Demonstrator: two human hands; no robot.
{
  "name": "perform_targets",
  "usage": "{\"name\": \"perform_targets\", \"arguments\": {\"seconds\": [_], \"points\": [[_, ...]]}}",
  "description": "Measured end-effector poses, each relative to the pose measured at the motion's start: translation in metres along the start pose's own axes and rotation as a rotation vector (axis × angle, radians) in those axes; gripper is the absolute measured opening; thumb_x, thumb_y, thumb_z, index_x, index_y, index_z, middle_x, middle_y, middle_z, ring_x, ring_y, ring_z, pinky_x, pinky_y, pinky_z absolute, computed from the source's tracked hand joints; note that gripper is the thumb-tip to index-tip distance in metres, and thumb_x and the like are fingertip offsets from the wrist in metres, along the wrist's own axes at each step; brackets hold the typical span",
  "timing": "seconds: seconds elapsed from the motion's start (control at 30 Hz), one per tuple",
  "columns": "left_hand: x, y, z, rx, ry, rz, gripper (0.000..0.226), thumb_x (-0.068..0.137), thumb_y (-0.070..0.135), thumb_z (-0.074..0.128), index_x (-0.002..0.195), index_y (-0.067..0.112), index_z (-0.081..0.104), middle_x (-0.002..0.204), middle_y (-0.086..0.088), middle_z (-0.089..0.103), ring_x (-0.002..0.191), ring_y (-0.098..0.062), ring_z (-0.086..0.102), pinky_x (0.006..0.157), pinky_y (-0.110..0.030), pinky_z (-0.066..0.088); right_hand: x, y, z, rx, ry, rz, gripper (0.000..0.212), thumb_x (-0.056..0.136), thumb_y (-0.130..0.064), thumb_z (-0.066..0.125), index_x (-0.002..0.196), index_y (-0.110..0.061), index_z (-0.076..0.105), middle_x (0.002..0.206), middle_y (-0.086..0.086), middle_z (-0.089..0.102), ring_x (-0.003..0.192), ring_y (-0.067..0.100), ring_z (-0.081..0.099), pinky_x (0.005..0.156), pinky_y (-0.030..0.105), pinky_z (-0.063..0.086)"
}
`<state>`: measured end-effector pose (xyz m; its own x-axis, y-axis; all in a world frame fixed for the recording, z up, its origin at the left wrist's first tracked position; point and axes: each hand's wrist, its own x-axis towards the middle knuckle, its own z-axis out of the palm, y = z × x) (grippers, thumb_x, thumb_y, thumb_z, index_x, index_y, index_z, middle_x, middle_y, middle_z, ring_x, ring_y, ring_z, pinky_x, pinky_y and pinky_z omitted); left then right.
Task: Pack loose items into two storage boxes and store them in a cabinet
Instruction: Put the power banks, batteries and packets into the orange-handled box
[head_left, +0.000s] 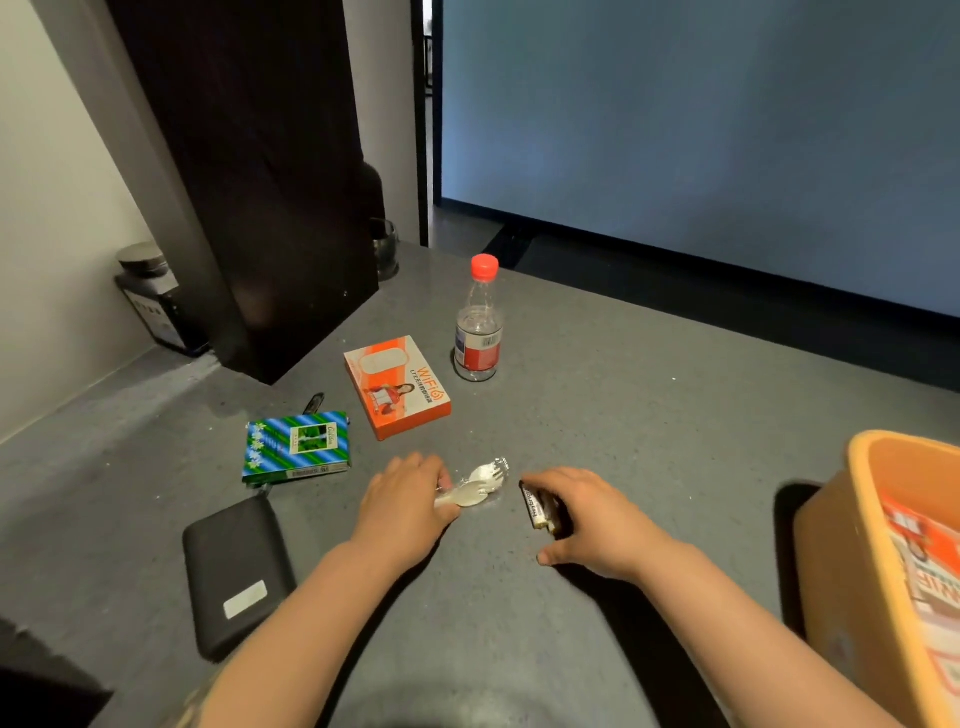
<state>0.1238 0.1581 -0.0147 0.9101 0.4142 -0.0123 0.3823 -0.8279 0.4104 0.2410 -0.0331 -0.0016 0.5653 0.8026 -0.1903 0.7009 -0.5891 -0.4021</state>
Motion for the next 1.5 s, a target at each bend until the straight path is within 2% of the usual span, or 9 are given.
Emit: {"name": "perform_targets", "arguments": {"seconds": [0.13, 0.23, 0.57, 0.77, 0.83, 1.03, 1.23, 1.37, 1.5], "points": [[-0.013, 0.007, 0.004, -0.046, 0.056, -0.030, 0.018, 0.083, 0.036, 0.063, 0.093, 0.030, 0.049, 0.095, 0.011, 0.053, 0.093, -0.013, 0.043, 0.072, -0.028, 0.031, 0.002, -0.001, 0.000, -0.021, 0.028, -0.004, 0.076, 0.072, -0.034, 0.081, 0.138, -0.028, 0.045, 0.133, -0.008, 0.052, 0.124, 0.014, 0.043, 0.101, 0.027, 0.036], [-0.024, 0.010, 0.012, -0.100, 0.084, -0.071, 0.023, 0.083, 0.036, 0.065, 0.101, 0.031, 0.051, 0.101, 0.011, 0.054, 0.097, -0.013, 0.046, 0.075, -0.028, 0.036, 0.005, -0.002, 0.000, -0.011, 0.031, -0.014, 0.073, 0.074, -0.035, 0.079, 0.138, -0.026, 0.045, 0.128, -0.005, 0.053, 0.121, 0.015, 0.045, 0.092, 0.022, 0.034], [-0.044, 0.015, 0.012, -0.149, 0.104, -0.112, 0.015, 0.087, 0.036, 0.062, 0.099, 0.031, 0.055, 0.096, 0.012, 0.050, 0.093, -0.011, 0.049, 0.068, -0.028, 0.039, 0.006, 0.000, -0.001, -0.029, 0.028, -0.011, 0.060, 0.072, -0.039, 0.080, 0.122, -0.022, 0.053, 0.115, -0.003, 0.055, 0.095, 0.012, 0.049, 0.078, 0.023, 0.038], [-0.047, 0.029, -0.005, -0.220, 0.133, -0.098, 0.013, 0.088, 0.034, 0.059, 0.099, 0.029, 0.055, 0.096, 0.010, 0.050, 0.086, -0.012, 0.050, 0.070, -0.032, 0.045, -0.015, -0.008, -0.010, 0.022, 0.130, 0.034, 0.059, 0.069, -0.040, 0.082, 0.117, -0.021, 0.053, 0.107, -0.006, 0.053, 0.090, 0.011, 0.049, 0.074, 0.023, 0.038], [-0.047, 0.039, -0.015, -0.222, 0.161, -0.063, 0.011, 0.088, 0.033, 0.059, 0.098, 0.029, 0.054, 0.095, 0.010, 0.049, 0.085, -0.010, 0.049, 0.068, -0.029, 0.043, -0.027, -0.015, -0.024, 0.041, 0.214, 0.025, 0.057, 0.068, -0.039, 0.083, 0.114, -0.020, 0.055, 0.106, -0.004, 0.055, 0.090, 0.013, 0.051, 0.074, 0.025, 0.041], [-0.051, 0.096, -0.045, -0.269, 0.253, 0.111, 0.010, 0.087, 0.031, 0.062, 0.094, 0.031, 0.055, 0.088, 0.014, 0.049, 0.080, -0.003, 0.047, 0.062, -0.020, 0.036, -0.102, -0.022, -0.085, 0.100, 0.441, 0.032, 0.053, 0.067, -0.041, 0.083, 0.110, -0.028, 0.055, 0.099, -0.016, 0.050, 0.084, -0.002, 0.051, 0.070, 0.010, 0.041], [-0.060, 0.176, -0.037, -0.361, 0.238, 0.330, 0.012, 0.084, 0.027, 0.065, 0.087, 0.029, 0.054, 0.083, 0.013, 0.052, 0.078, 0.000, 0.048, 0.062, -0.017, 0.034, -0.229, 0.030, -0.117, 0.104, 0.572, 0.261, 0.053, 0.060, -0.043, 0.084, 0.105, -0.033, 0.058, 0.098, -0.022, 0.054, 0.085, 0.000, 0.055, 0.070, 0.015, 0.047], [-0.067, 0.234, -0.015, -0.403, 0.157, 0.455, 0.013, 0.084, 0.026, 0.067, 0.087, 0.028, 0.055, 0.082, 0.014, 0.053, 0.074, -0.003, 0.049, 0.061, -0.025, 0.035, -0.299, 0.077, -0.115, 0.008, 0.596, 0.519, 0.053, 0.062, -0.047, 0.083, 0.105, -0.040, 0.053, 0.100, -0.023, 0.052, 0.088, -0.003, 0.052, 0.065, 0.012, 0.041], [-0.070, 0.283, 0.003, -0.428, 0.109, 0.541, 0.011, 0.085, 0.026, 0.066, 0.088, 0.026, 0.055, 0.082, 0.013, 0.053, 0.074, -0.006, 0.047, 0.062, -0.027, 0.035, -0.327, 0.111, -0.106, -0.050, 0.471, 0.594, 0.053, 0.064, -0.047, 0.081, 0.108, -0.036, 0.054, 0.104, -0.018, 0.055, 0.089, 0.002, 0.053, 0.074, 0.023, 0.049]]}}
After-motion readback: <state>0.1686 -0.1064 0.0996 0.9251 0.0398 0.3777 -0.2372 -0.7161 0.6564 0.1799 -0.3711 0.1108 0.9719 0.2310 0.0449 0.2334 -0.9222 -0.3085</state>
